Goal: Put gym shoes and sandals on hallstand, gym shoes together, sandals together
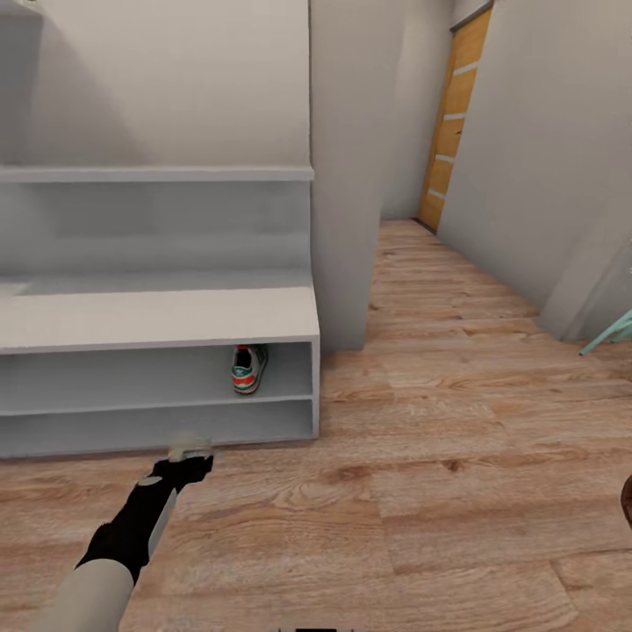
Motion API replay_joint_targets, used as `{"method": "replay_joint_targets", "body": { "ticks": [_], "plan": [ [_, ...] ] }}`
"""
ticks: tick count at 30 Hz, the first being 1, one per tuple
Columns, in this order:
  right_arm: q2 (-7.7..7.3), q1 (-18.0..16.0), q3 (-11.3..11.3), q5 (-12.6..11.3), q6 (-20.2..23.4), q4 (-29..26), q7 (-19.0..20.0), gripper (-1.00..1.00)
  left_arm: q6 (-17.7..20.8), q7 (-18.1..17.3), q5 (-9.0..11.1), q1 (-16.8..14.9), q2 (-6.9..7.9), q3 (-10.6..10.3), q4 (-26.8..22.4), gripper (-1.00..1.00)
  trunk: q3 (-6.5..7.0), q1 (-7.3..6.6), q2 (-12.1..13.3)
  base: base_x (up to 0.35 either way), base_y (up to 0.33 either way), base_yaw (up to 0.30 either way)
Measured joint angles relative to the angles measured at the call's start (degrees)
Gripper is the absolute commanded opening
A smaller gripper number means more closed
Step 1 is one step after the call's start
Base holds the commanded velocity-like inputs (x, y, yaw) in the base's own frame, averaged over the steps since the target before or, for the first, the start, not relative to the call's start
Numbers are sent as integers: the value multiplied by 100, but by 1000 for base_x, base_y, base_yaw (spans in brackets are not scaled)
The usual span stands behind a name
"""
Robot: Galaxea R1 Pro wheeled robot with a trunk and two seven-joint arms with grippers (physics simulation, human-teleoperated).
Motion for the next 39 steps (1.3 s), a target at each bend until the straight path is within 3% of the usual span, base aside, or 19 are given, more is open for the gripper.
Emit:
{"method": "replay_joint_targets", "body": {
  "ticks": [7, 12, 18, 24, 26, 29, 30, 33, 36, 39],
  "plan": [
    [14, 0, -1, -1, -5, 24, 0, -100, -1009, -18, 4, 846, 7, 8, -2, 100, 1, -2, 0, -30, 17, 0],
    [91, 0, 201, -1, -8, 165, -6, -100, -2181, -21, 15, 1895, 9, 5, 20, 100, 0, -2, 0, -3, 1, 0],
    [102, 0, 270, -1, -8, 186, -2, -100, -2661, -80, 185, 2457, 12, -5, 71, 100, 1, -3, -1, 0, 0, 0],
    [112, 0, 279, -1, -11, 227, -1, -100, -2754, -794, 286, 2635, 47, 2, 134, 100, 1, -3, 0, 0, 0, 0],
    [112, 0, 280, -1, -14, 287, 0, -100, -2769, -1069, 384, 2648, 135, 13, 259, 100, 1, -3, 0, 0, 0, 0],
    [113, 0, 281, -1, -15, 315, -1, -100, -2782, -1176, 540, 2652, 233, 67, 342, 100, 1, -3, 0, 0, 0, 0],
    [113, 0, 281, -1, -27, 336, 0, -100, -2792, -1243, 758, 2655, 331, 168, 392, 100, 1, -3, 0, 0, 0, 0],
    [115, 0, 281, -13, -41, 361, 5, -100, -2800, -1275, 941, 2658, 425, 278, 423, 100, 1, -3, -1, 0, 0, 0],
    [143, 0, 281, -20, -45, 369, 7, -100, -2803, -1277, 996, 2664, 478, 317, 443, 100, 1, -3, 0, 0, 0, 0],
    [296, 0, 282, -23, -66, 362, 14, -100, -2837, -1251, 1025, 2684, 506, 337, 495, 100, 1, -3, -1, 0, 0, 0]
  ]
}}
